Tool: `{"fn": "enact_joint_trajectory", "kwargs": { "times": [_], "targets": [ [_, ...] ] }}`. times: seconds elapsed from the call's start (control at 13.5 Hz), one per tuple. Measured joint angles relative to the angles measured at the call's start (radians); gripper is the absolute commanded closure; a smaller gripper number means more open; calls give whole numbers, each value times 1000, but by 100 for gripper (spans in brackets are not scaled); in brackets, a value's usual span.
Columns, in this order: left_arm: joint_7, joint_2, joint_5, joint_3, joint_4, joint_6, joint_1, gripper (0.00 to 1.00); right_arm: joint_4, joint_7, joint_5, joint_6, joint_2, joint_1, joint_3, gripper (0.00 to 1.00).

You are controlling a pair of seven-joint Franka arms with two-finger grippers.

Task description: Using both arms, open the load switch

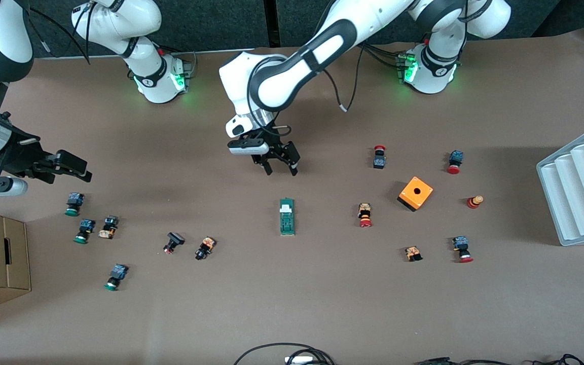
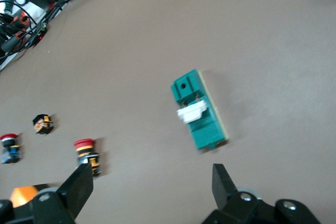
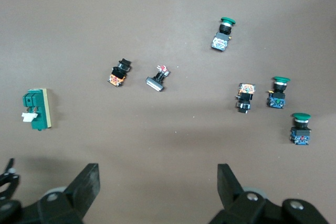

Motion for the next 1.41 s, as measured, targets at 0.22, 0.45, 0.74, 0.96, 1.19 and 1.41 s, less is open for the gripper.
{"fn": "enact_joint_trajectory", "kwargs": {
  "times": [0.22,0.45,0.74,0.96,1.19,1.41],
  "targets": [
    [223,-80,-192,72,4,-66,0,0,0,-66,-43,1,0,-29,-3,0],
    [423,-166,-352,176,7,-159,2,0,1,-175,-43,9,0,-96,-6,0],
    [695,-269,-510,351,9,-240,4,0,1,-197,-43,11,0,-114,-6,0],
    [790,-320,-668,502,8,-256,3,0,1,-231,-75,11,0,-116,-3,0],
    [901,-347,-781,650,7,-257,7,0,1,-239,-87,11,4,-115,1,0],
    [1006,-353,-796,706,6,-257,10,0,1,-243,-87,11,4,-115,4,0]
  ]
}}
